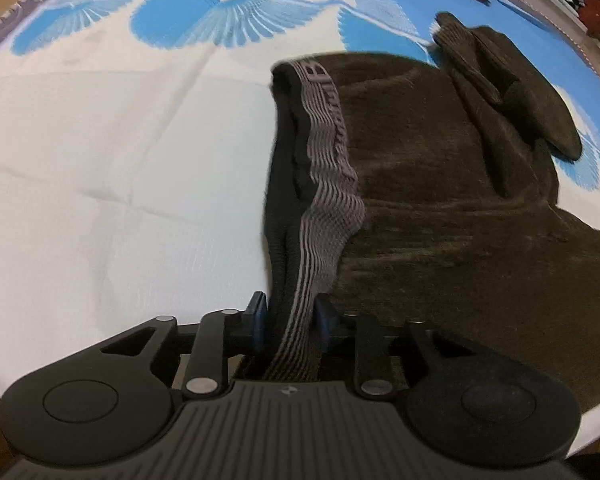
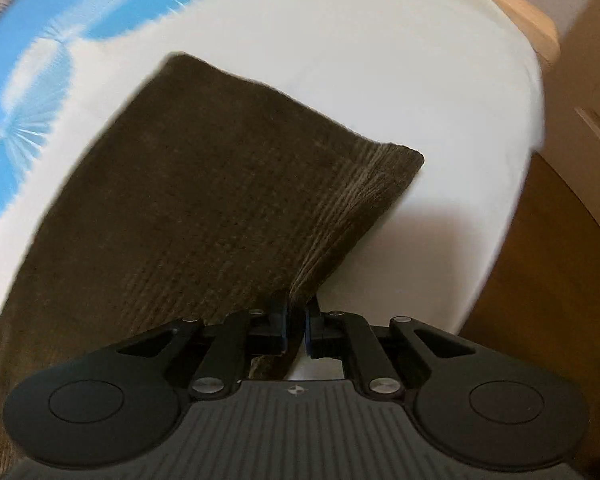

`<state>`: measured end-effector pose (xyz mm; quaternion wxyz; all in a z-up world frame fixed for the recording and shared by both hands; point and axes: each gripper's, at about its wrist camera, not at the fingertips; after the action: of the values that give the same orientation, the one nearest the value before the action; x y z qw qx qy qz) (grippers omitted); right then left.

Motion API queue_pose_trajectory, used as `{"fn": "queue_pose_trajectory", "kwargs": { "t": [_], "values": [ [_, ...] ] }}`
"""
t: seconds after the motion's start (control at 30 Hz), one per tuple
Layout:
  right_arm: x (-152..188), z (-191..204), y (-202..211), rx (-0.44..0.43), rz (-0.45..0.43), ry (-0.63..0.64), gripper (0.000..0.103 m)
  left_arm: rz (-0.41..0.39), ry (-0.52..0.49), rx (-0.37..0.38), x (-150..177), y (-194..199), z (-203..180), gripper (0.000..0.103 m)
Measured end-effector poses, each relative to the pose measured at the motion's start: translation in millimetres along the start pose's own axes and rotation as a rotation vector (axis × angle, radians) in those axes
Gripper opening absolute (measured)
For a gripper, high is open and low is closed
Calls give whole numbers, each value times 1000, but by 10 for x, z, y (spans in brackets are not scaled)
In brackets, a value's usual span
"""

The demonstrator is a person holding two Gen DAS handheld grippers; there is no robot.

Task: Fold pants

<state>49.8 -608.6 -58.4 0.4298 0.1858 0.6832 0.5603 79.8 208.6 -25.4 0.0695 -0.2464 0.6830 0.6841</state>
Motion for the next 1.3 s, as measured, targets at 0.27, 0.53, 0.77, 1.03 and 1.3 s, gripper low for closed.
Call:
{"fn": "queue_pose_trajectory", "kwargs": {
  "t": [0.27, 0.53, 0.77, 1.03, 1.3],
  "values": [
    [-176, 72, 463, 62, -331, 26, 24, -182, -44, 31, -142, 190, -235, 38],
    [-59, 728, 710, -298, -401, 206, 39, -97, -194, 45, -135, -173, -651, 38],
    [252, 1525, 927, -528, -401, 481, 39, 23, -171, -10, -195, -384, -675, 37],
    [635, 2305, 964, -609, -346, 676, 39, -3, -125, -47, -443, -145, -786, 37],
    [742, 2778, 1133, -747, -338, 632, 35, -229, -176, -28, -663, 414, -1302, 18]
  ]
}}
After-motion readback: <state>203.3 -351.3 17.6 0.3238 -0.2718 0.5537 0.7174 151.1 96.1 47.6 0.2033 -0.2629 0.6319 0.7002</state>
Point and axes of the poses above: each gripper's, at about its wrist camera, not at the fingertips, and y roughly against the way its jaws point, z to its left, x to its underside, and after that the axes turned 5 degrees about -z, right-handed
